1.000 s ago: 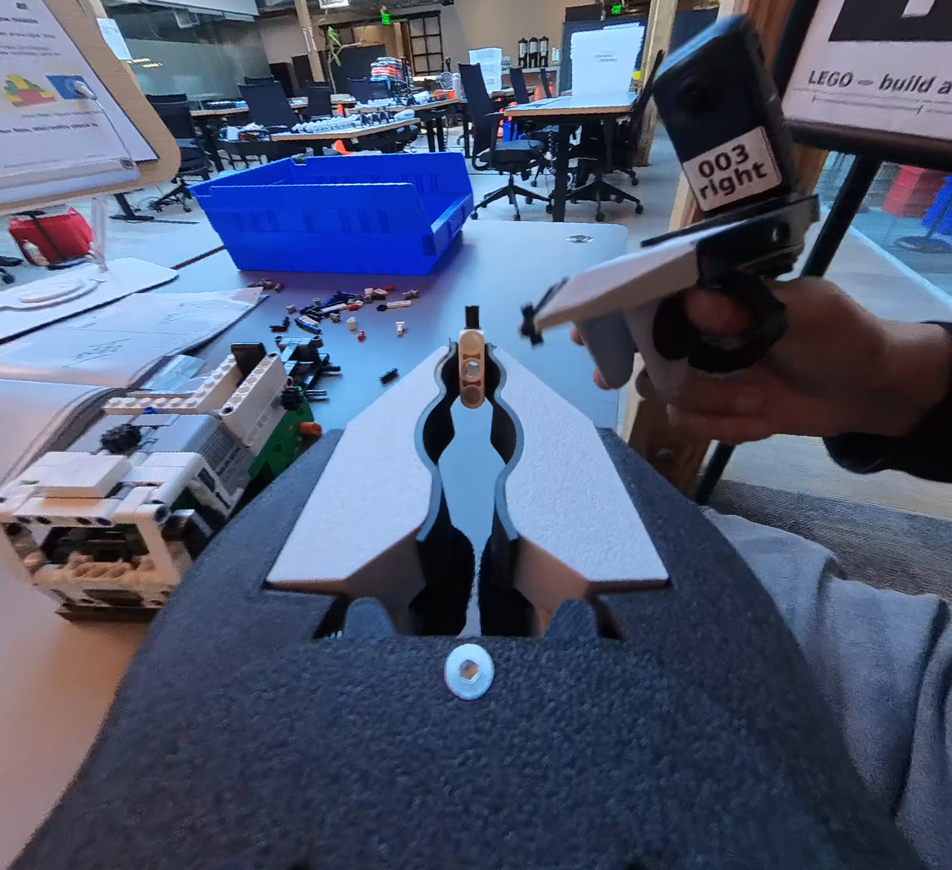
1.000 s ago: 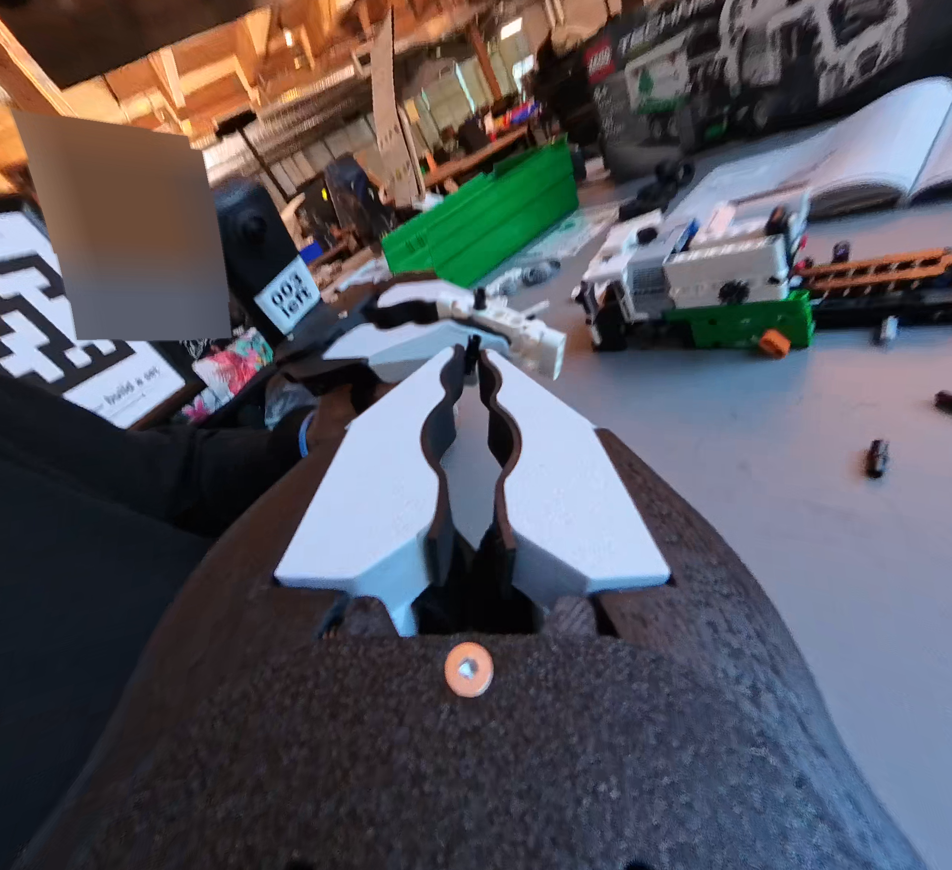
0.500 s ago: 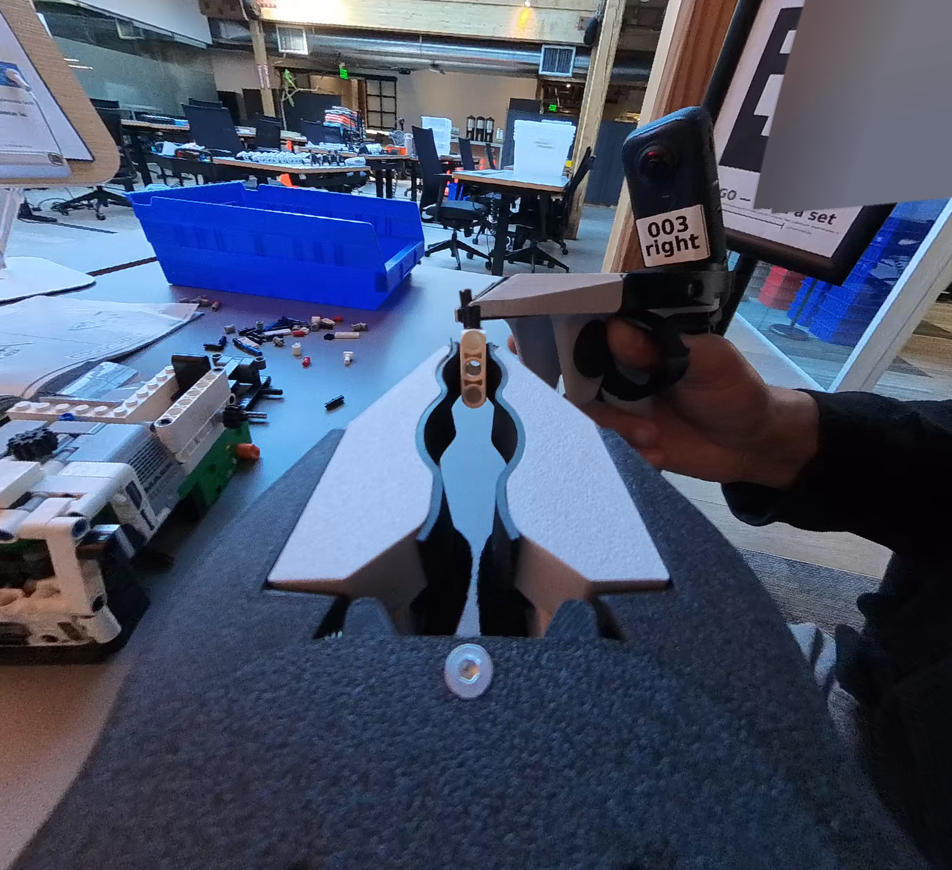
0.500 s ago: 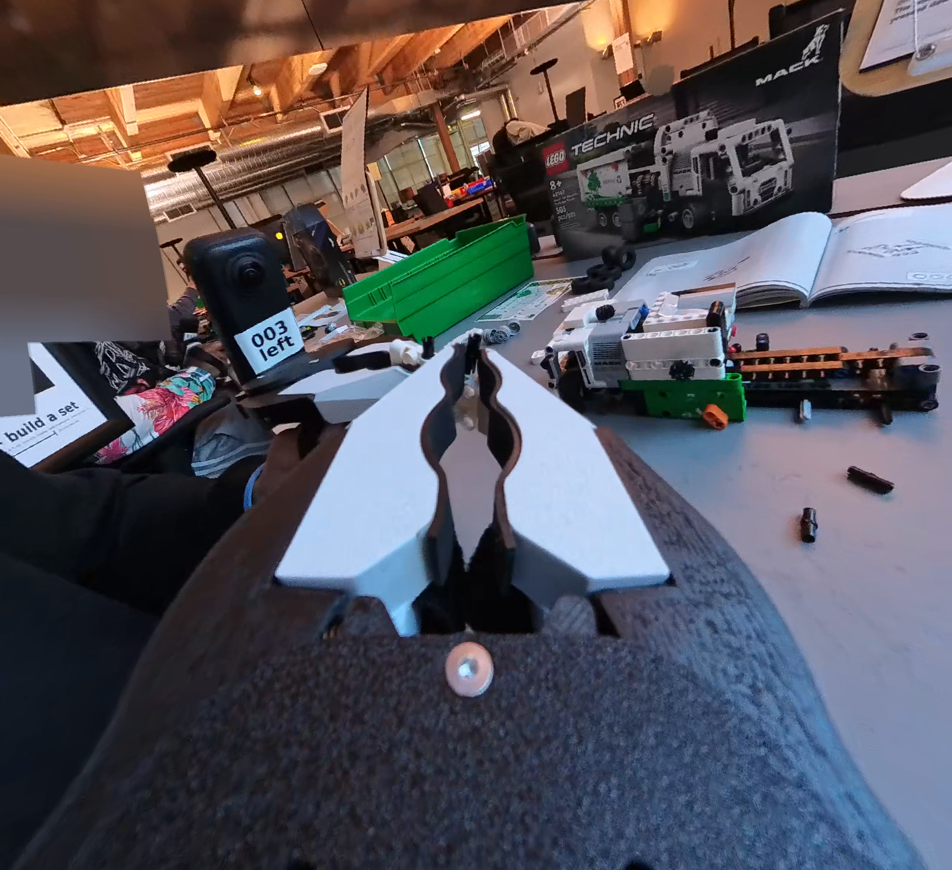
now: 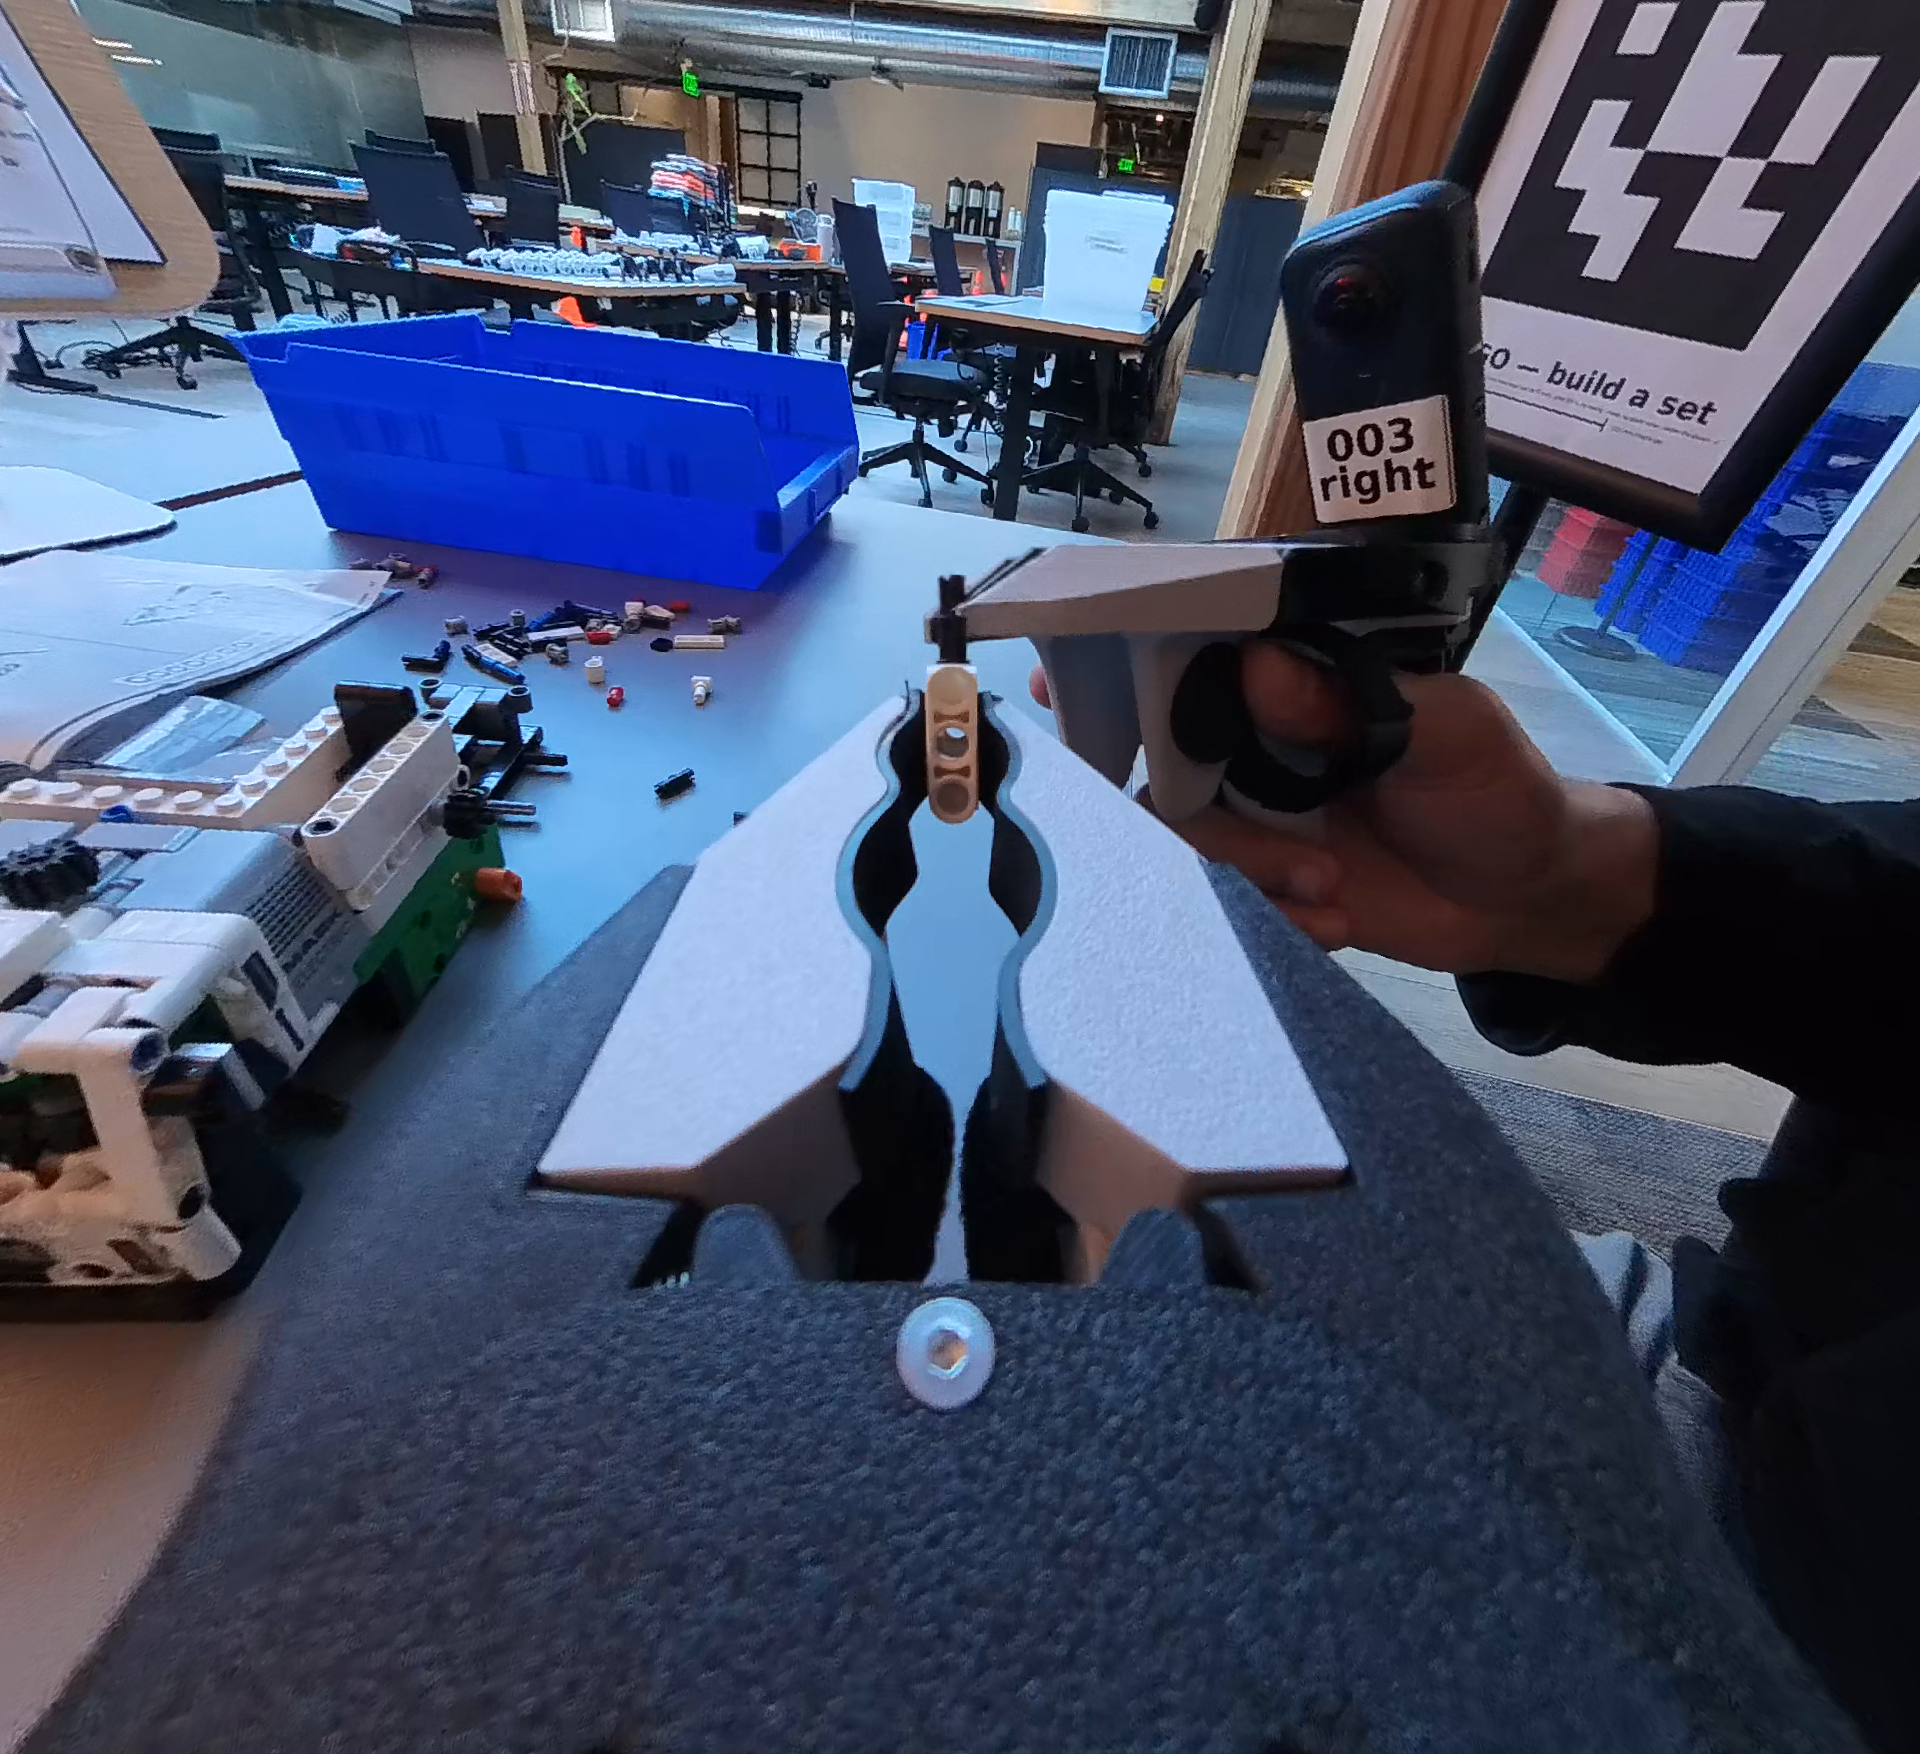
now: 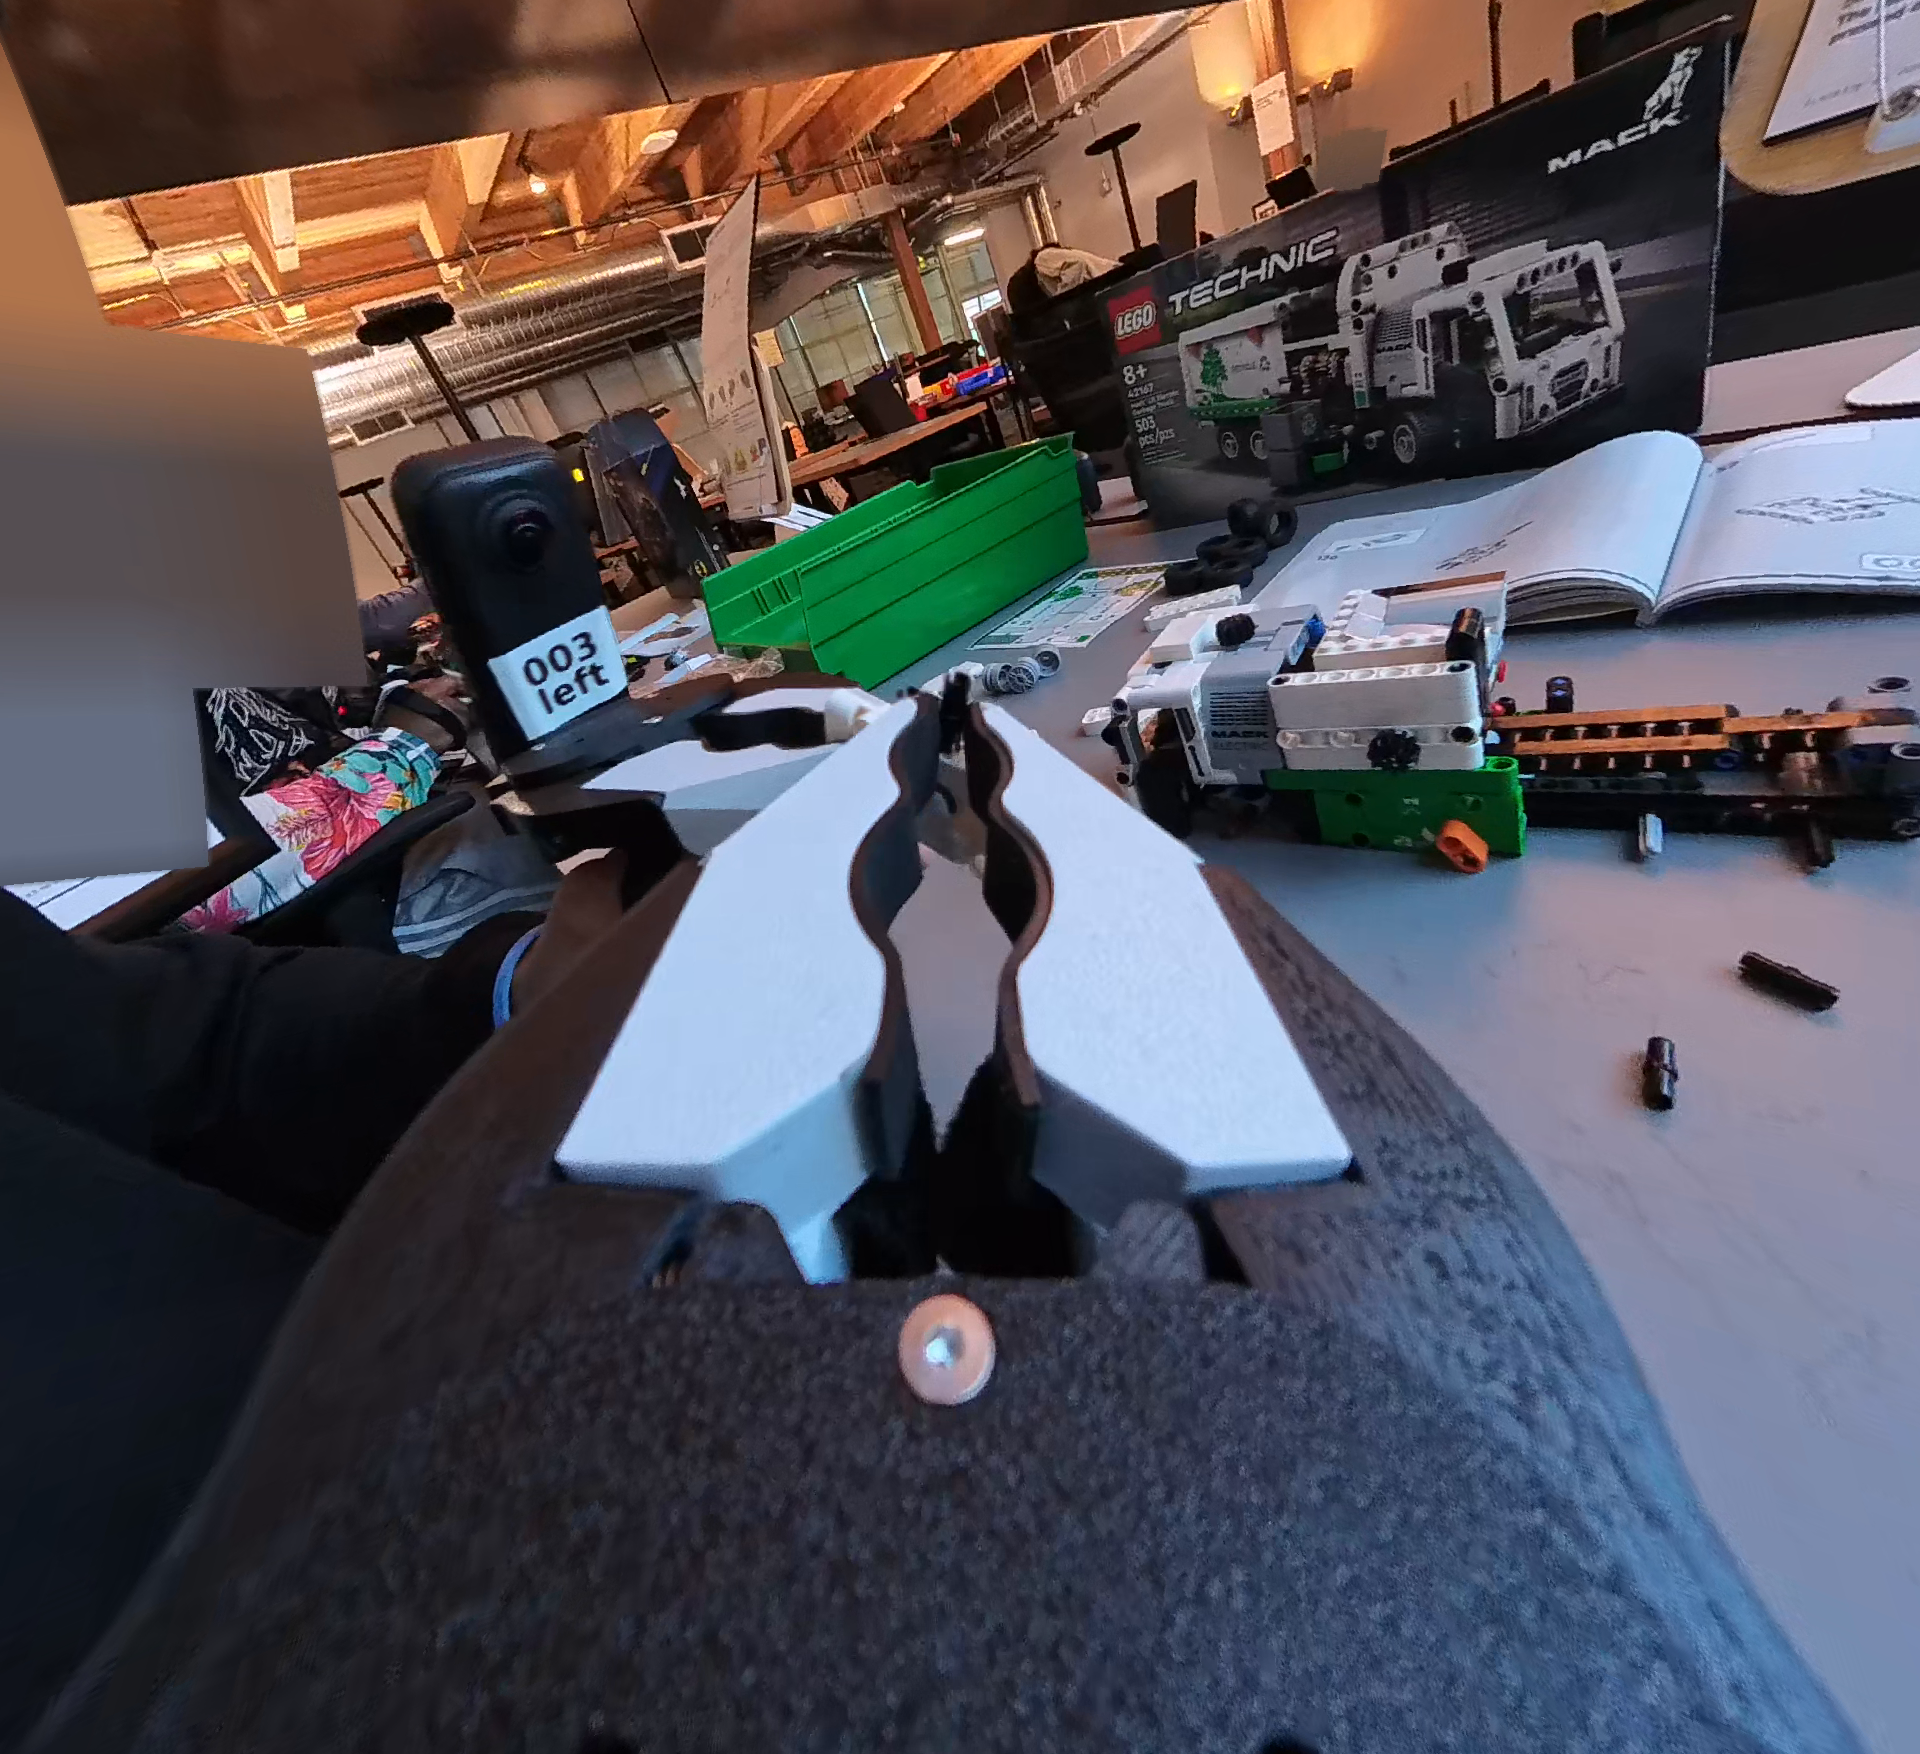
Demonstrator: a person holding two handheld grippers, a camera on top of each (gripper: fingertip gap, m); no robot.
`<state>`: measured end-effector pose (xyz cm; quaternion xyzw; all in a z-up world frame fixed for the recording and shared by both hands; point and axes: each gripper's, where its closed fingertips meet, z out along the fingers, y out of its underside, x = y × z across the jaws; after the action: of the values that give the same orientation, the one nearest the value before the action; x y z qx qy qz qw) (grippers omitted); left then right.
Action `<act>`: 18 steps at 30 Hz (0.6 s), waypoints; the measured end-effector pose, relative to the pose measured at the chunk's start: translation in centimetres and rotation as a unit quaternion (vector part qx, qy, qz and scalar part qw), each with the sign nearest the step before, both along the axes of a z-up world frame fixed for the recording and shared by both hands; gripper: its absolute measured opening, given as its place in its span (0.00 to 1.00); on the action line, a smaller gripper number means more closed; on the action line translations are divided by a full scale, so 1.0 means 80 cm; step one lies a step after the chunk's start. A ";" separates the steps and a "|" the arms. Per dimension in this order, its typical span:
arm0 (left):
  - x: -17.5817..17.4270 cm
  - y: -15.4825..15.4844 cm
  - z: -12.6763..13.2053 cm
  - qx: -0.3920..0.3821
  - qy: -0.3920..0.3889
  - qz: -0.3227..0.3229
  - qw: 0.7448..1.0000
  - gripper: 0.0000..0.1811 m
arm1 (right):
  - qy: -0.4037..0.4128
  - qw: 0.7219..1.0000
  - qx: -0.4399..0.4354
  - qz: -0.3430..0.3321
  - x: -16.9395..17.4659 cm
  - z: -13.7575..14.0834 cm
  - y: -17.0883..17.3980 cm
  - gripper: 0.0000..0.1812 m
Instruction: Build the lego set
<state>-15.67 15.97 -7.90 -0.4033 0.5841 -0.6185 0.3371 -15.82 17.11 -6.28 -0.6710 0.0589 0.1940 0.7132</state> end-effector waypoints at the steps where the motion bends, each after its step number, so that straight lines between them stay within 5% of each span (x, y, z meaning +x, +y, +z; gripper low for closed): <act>1: 0.000 0.000 0.000 -0.001 0.001 -0.001 1.000 0.03 | -0.001 1.000 -0.002 0.001 0.000 0.000 0.000 0.02; 18: -0.003 0.001 0.004 -0.015 -0.008 -0.007 1.000 0.03 | 0.030 0.999 0.011 0.013 0.002 -0.002 -0.002 0.02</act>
<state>-15.89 16.05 -7.58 -0.3991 0.5747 -0.6332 0.3310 -15.66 16.99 -6.44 -0.6579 0.0691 0.2242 0.7157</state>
